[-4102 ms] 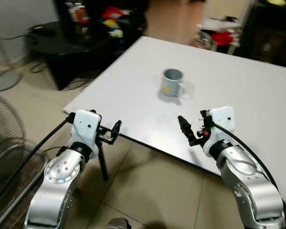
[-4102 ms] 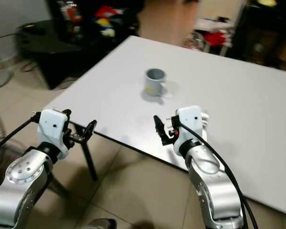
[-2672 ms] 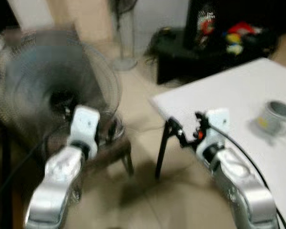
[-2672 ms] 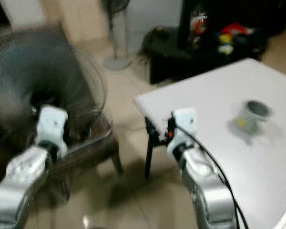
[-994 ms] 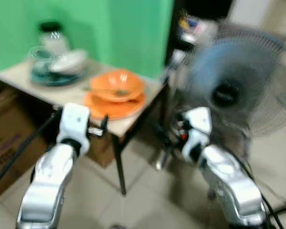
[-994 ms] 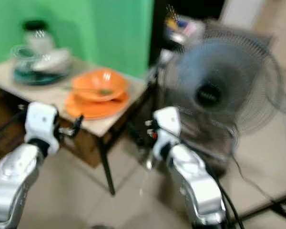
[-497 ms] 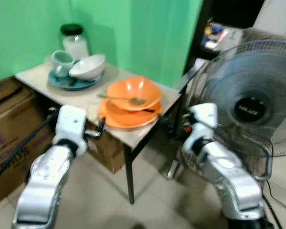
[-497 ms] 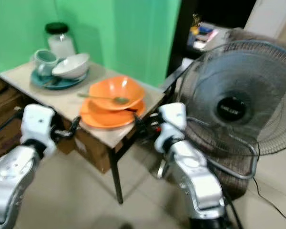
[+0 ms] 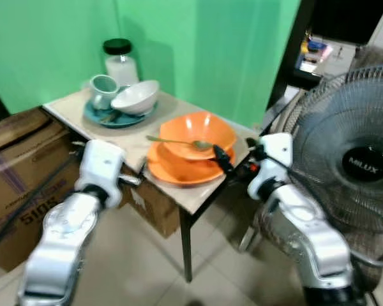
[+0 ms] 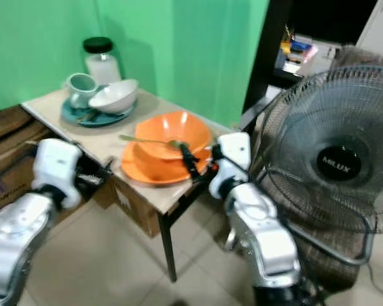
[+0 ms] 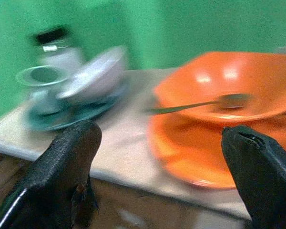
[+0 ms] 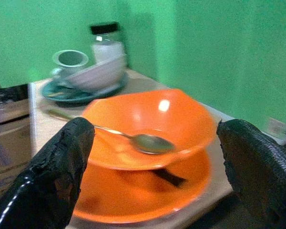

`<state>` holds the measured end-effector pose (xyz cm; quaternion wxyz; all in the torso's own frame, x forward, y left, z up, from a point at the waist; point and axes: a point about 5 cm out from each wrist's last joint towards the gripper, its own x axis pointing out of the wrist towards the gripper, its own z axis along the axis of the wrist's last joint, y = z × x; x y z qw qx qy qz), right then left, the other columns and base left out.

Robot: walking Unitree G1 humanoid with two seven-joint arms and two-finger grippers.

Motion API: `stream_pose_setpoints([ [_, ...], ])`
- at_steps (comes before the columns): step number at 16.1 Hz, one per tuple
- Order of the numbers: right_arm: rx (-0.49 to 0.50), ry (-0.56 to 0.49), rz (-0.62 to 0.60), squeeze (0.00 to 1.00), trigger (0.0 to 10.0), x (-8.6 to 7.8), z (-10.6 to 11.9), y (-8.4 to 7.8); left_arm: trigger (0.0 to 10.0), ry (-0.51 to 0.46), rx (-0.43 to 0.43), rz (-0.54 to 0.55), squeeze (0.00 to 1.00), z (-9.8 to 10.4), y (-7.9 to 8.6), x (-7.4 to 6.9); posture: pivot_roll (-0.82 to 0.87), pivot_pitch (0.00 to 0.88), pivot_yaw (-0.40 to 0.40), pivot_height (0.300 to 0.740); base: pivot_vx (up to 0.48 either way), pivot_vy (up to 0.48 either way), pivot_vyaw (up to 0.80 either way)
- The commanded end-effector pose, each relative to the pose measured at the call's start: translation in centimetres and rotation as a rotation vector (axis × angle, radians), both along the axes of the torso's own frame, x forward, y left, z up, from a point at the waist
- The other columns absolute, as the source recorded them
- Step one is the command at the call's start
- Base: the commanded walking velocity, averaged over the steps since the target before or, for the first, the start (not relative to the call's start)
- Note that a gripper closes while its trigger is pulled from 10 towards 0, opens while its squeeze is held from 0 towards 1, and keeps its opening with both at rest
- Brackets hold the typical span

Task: Setting the table

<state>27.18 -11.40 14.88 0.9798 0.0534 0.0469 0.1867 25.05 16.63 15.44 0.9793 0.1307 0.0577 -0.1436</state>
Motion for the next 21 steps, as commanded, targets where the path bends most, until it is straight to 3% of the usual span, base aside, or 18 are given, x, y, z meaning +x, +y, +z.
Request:
stream_pose_setpoints([
  [1, 0.012, -0.013, 0.025, 0.00, 10.0, 0.0, 0.3, 0.7, 10.0, -0.008, 0.014, 0.029, 0.00, 0.2, 0.8, 0.0, 0.16, 0.000, 0.018, 0.740, 0.300, 0.000, 0.00],
  [9, 0.030, -0.003, -0.007, 0.00, 10.0, -0.2, 0.1, 0.2, 10.0, -0.010, 0.021, -0.015, 0.00, 0.3, 0.6, 0.2, 0.15, 0.000, 0.023, 0.740, 0.293, 0.000, 0.00],
  [18, 0.048, 0.004, -0.056, 0.00, 10.0, -0.5, 0.2, -0.9, 10.0, -0.022, 0.029, -0.060, 0.00, 0.5, 0.2, 1.5, 0.11, 0.000, 0.046, 0.740, 0.254, 0.000, 0.00],
  [21, 0.029, 0.016, -0.053, 0.00, 10.0, -0.3, 0.3, -1.8, 10.0, -0.023, 0.047, -0.222, 0.00, 1.1, -0.7, 2.4, 0.11, 0.000, 0.040, 0.740, 0.000, 0.000, 0.00],
])
